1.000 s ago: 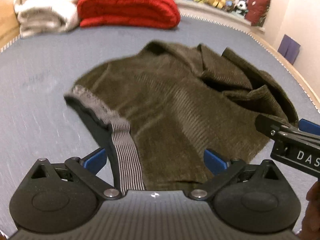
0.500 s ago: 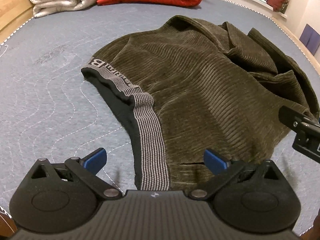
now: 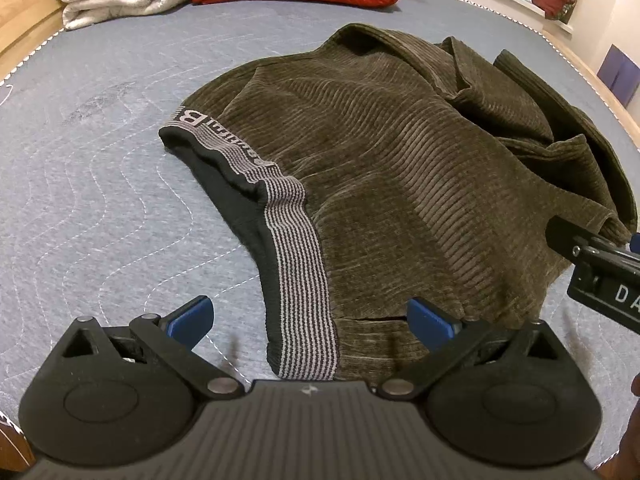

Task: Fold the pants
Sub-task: 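Move the left tool toward the grey striped waistband of the corduroy pants, then close the left gripper on the waistband edge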

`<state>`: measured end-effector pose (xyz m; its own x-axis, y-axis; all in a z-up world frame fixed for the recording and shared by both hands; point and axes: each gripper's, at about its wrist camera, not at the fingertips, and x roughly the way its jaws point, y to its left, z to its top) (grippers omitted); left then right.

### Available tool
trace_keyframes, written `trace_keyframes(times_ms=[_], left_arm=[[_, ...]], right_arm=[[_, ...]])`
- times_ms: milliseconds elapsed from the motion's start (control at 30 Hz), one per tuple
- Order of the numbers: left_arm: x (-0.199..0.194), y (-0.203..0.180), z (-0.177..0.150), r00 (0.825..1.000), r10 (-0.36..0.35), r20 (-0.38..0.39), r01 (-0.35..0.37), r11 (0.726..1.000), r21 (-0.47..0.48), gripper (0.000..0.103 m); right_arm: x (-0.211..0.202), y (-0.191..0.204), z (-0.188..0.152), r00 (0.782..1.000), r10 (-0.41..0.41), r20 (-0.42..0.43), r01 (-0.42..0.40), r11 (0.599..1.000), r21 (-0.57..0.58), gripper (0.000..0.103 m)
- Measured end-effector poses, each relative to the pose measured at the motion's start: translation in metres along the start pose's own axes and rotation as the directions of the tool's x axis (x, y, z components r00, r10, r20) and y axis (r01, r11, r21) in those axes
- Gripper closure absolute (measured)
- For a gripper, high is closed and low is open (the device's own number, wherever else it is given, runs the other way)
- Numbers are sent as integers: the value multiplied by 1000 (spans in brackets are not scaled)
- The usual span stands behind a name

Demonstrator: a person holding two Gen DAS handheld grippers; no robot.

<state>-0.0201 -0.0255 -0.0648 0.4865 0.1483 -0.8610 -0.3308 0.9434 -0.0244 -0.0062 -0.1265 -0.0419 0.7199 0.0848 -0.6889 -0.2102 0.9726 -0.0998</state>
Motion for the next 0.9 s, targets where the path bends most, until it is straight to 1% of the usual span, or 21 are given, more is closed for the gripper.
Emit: trace_keyframes(times_ms=[400,700,767,867,900], left_arm=[[-2,-3,0,1000,4,23,-4,1000,15,0],[-2,-3,0,1000,-8,25,7,1000,16,0],[-2,-3,0,999,-17,28,16,1000,17,0],[-5,2,6,997,-59,39,59,998,10,0],[-7,6,10,996,-79,50,79,997,-2,3]], right_arm=[[0,-1,-1,1000,-16,-5,16,1000,1,0],[5,-1,-1,998,-56,-21,55,998,-14,0],[6,-1,-2,998,-55,-29,55,998,-10,1],[7,-3,-1,998,-51,-37,51,999,5,1],[7,-6,0,998,-47,-37,48,999,19,1]])
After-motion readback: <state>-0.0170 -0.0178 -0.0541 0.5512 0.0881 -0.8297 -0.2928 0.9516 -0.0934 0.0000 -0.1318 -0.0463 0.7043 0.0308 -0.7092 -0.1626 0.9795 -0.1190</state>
